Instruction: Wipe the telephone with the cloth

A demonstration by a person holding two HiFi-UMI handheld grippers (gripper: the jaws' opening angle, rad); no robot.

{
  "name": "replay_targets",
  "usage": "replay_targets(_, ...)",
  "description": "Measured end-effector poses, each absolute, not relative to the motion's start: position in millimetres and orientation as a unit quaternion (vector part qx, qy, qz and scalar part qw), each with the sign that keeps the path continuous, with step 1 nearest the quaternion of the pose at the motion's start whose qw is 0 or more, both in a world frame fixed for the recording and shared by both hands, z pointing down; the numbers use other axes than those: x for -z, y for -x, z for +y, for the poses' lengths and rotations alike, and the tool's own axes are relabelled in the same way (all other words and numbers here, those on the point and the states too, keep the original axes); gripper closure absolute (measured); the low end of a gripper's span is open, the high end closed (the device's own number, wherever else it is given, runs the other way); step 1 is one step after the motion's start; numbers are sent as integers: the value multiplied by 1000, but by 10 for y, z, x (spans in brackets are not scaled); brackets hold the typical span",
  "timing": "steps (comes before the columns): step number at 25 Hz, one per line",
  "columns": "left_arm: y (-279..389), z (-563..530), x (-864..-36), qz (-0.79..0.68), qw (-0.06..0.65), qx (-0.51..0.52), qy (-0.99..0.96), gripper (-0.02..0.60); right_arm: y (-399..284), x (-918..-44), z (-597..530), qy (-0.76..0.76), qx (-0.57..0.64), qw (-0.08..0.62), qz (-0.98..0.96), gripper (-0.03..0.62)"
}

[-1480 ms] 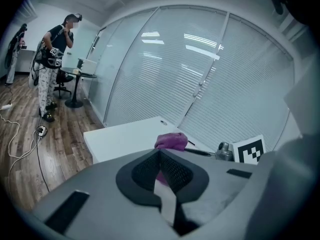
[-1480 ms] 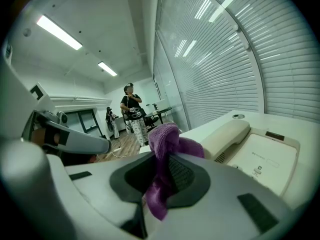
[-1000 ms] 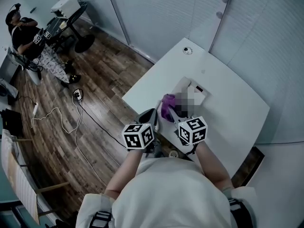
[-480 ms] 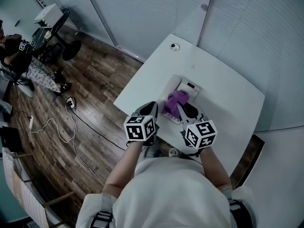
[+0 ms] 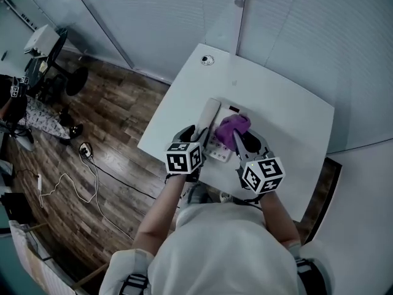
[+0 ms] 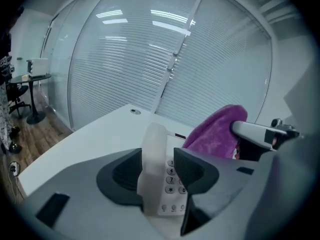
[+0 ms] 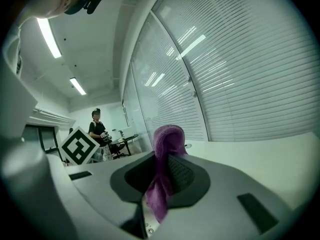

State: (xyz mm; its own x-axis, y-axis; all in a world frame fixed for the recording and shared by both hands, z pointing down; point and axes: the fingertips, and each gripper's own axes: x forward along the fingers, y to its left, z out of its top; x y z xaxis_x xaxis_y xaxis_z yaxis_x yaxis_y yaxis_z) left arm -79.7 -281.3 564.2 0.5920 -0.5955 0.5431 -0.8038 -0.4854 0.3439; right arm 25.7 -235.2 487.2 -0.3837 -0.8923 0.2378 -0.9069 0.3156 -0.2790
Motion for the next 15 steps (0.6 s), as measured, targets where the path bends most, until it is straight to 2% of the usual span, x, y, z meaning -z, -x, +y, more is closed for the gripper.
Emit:
replay_targets(6,591,-3005,-5841,-391,272,-240,-846,337,-406,-4881,-2392,-575,-196,13,-794,526)
replay_targets(15,545,-3110,-6043,-403,231,-306,-831,341,-433,-4920,-2350,-585,-202,12,-785,526)
